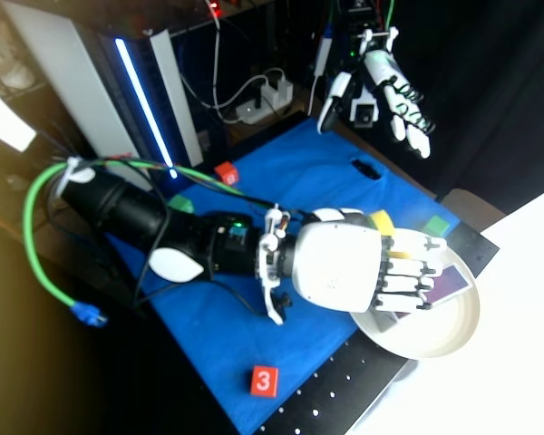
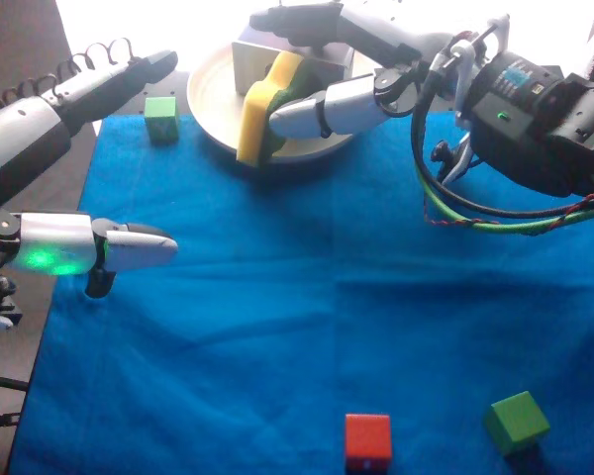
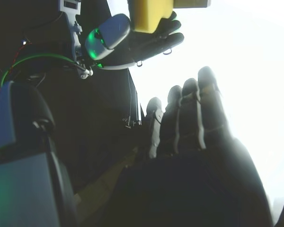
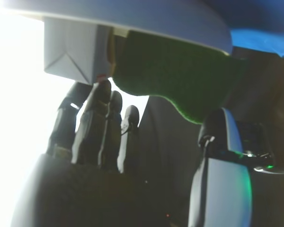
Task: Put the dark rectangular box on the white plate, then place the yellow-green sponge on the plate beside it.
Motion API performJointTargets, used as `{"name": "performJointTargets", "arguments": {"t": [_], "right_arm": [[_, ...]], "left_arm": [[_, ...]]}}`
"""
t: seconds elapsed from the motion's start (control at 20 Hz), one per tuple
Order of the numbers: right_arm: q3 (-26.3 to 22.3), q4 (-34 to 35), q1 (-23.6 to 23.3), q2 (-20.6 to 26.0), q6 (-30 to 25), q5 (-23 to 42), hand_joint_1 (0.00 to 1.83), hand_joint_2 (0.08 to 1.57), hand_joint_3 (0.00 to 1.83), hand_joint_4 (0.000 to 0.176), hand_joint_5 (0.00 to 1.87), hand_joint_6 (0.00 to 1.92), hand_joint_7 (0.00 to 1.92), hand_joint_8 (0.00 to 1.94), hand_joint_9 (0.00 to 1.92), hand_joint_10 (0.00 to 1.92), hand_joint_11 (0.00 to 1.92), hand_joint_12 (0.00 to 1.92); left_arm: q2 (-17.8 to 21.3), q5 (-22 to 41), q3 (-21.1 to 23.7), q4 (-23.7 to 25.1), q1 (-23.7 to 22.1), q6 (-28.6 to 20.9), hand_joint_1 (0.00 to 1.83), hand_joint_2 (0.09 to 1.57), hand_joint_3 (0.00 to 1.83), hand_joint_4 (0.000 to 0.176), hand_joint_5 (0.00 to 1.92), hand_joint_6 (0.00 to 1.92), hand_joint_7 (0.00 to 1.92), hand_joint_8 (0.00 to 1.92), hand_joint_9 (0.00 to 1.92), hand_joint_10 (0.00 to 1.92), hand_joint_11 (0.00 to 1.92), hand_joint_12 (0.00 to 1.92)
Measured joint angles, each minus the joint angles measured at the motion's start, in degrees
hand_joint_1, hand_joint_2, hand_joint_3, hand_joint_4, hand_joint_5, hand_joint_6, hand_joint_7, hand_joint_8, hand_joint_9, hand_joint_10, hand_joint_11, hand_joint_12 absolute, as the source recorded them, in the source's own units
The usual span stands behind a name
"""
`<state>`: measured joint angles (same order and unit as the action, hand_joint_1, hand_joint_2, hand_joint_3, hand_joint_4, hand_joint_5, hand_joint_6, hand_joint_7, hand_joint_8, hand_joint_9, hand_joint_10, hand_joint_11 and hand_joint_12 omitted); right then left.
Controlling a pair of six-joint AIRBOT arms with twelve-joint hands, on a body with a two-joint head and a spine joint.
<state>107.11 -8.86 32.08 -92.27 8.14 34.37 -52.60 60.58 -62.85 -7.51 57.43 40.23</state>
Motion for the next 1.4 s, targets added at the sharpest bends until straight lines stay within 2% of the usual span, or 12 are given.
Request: {"name": "performJointTargets", "arguments": {"t": [0.15,0.25,0.4,0.6,0.75,0.85,0.9,1.0,1.15,1.3,1.35,1.4], "right_arm": [[-0.59,-0.17,0.0,0.55,0.02,0.11,0.94,0.9,0.0,0.066,0.42,0.01,0.48,0.01,0.53,0.04,0.12,1.1],[-1.16,-0.37,0.0,1.36,0.0,0.46,0.9,0.92,0.0,0.081,0.4,0.0,0.45,0.0,0.5,0.01,0.08,1.03],[-2.32,-0.59,0.04,3.19,0.0,1.75,0.85,0.89,0.0,0.083,0.39,0.0,0.45,0.0,0.49,0.01,0.08,1.01],[-4.85,-1.16,0.04,6.21,0.0,4.39,0.85,0.86,0.0,0.124,0.37,0.0,0.39,0.0,0.38,0.0,0.0,0.84],[-7.63,-2.47,0.04,9.09,0.0,7.48,0.85,0.86,0.0,0.106,0.33,0.01,0.36,0.0,0.32,0.01,0.0,0.57],[-10.95,-3.21,0.04,13.07,0.0,10.8,0.85,0.86,0.0,0.077,0.32,0.0,0.33,0.0,0.31,0.0,0.01,0.5],[-11.78,-3.06,0.24,14.19,0.0,12.33,0.86,0.85,0.0,0.072,0.33,0.0,0.33,0.0,0.32,0.01,0.0,0.5],[-14.82,-2.12,1.75,17.68,0.0,17.35,0.87,0.84,0.0,0.063,0.33,0.0,0.33,0.0,0.28,0.0,0.0,0.36],[-20.26,-0.57,5.51,21.97,1.01,22.86,0.89,0.84,0.0,0.072,0.33,0.0,0.34,0.0,0.28,0.0,0.0,0.4],[-25.81,3.3,12.57,26.08,2.25,30.75,0.85,0.87,0.01,0.07,0.28,0.0,0.31,0.01,0.25,0.01,0.03,0.31],[-27.71,5.84,15.85,27.78,2.8,33.57,0.84,0.87,0.0,0.062,0.3,0.01,0.31,0.01,0.26,0.01,0.04,0.31],[-29.16,7.5,17.92,28.92,3.8,35.21,0.86,0.85,0.0,0.073,0.3,0.01,0.31,0.0,0.26,0.01,0.05,0.31]], "left_arm": [[0.0,0.04,0.0,0.0,0.0,-0.2,0.9,0.87,0.0,0.095,0.05,0.0,0.0,0.0,0.0,0.0,0.0,0.27],[0.0,0.07,0.0,0.0,0.0,-0.24,0.89,0.87,0.0,0.091,0.05,0.0,0.0,0.0,0.0,0.0,0.0,0.31],[0.0,0.13,0.02,0.02,0.0,-0.31,0.91,0.86,0.0,0.117,0.03,0.0,0.0,0.0,0.0,0.0,0.0,0.21],[0.0,0.22,0.15,-0.04,0.0,-0.35,0.94,0.87,0.0,0.117,0.02,0.0,0.0,0.0,0.0,0.0,0.0,0.18],[0.11,0.61,0.5,-0.26,0.0,-0.33,0.93,0.86,0.0,0.119,0.01,0.0,0.0,0.0,0.0,0.0,0.0,0.14],[0.5,1.68,0.96,-0.13,0.28,-0.37,0.94,0.87,0.0,0.125,0.01,0.0,0.0,0.0,0.0,0.0,0.0,0.05],[0.74,2.1,1.25,-0.26,0.66,-0.37,0.92,0.87,0.0,0.107,0.01,0.0,0.0,0.0,0.0,0.0,0.01,0.05],[1.44,3.54,2.25,-1.31,1.75,-0.37,0.88,0.86,0.0,0.121,0.0,0.0,0.0,0.0,0.0,0.0,0.01,0.05],[2.08,6.03,3.06,-1.9,2.8,-0.37,0.85,0.84,0.0,0.171,0.04,0.01,0.02,0.01,0.0,0.0,0.02,0.07],[3.37,9.4,4.35,-2.54,3.43,-0.39,0.82,0.86,0.0,0.176,0.04,0.01,0.01,0.0,0.0,0.0,0.03,0.09],[3.56,11.02,4.5,-2.54,4.11,-0.57,0.8,0.85,0.0,0.176,0.05,0.0,0.01,0.0,0.0,0.0,0.0,0.22],[3.72,11.87,5.05,-2.89,4.42,-0.59,0.78,0.84,0.0,0.176,0.05,0.0,0.01,0.0,0.0,0.0,0.0,0.29]]}}
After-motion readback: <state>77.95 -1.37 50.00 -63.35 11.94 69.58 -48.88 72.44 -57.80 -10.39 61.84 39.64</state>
